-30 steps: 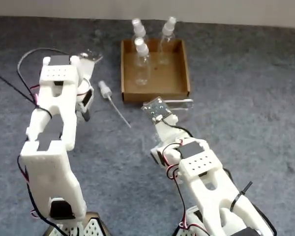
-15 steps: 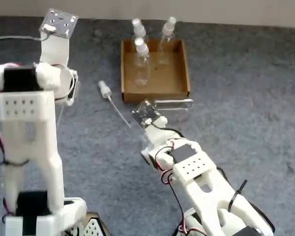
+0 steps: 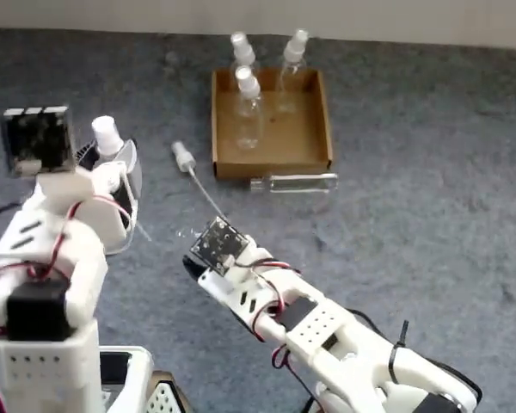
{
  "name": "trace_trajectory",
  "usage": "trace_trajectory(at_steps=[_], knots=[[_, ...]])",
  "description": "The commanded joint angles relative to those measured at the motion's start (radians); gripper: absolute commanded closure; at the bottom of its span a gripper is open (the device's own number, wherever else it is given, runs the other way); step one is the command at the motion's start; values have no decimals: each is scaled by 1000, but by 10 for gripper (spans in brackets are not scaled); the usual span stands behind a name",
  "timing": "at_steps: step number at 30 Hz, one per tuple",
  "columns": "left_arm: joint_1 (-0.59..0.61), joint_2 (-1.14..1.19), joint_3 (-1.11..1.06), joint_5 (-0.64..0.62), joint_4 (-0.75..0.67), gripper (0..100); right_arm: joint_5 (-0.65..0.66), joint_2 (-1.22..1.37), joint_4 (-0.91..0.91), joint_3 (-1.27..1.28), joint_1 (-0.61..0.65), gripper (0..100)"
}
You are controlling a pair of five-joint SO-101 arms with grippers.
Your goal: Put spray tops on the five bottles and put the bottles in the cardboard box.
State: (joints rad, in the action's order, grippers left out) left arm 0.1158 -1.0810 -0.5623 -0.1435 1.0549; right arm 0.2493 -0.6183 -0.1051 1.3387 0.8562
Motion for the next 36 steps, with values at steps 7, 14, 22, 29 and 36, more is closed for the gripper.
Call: trace_trajectory(at_steps=[7,14,22,29,36], knots=[[-82,-182,-223,-172,-198,997,-11,-36,-39,19,25,995],[-148,-188,-332,-164,-262,997,-11,-36,-39,22,25,995],[-156,-189,-367,-164,-261,997,-12,-36,-39,16,7,995],[-226,-189,-469,-141,-229,996,-178,-171,-30,16,-82,995],[-406,-183,-501,-48,-233,996,-193,-509,153,90,-88,995]])
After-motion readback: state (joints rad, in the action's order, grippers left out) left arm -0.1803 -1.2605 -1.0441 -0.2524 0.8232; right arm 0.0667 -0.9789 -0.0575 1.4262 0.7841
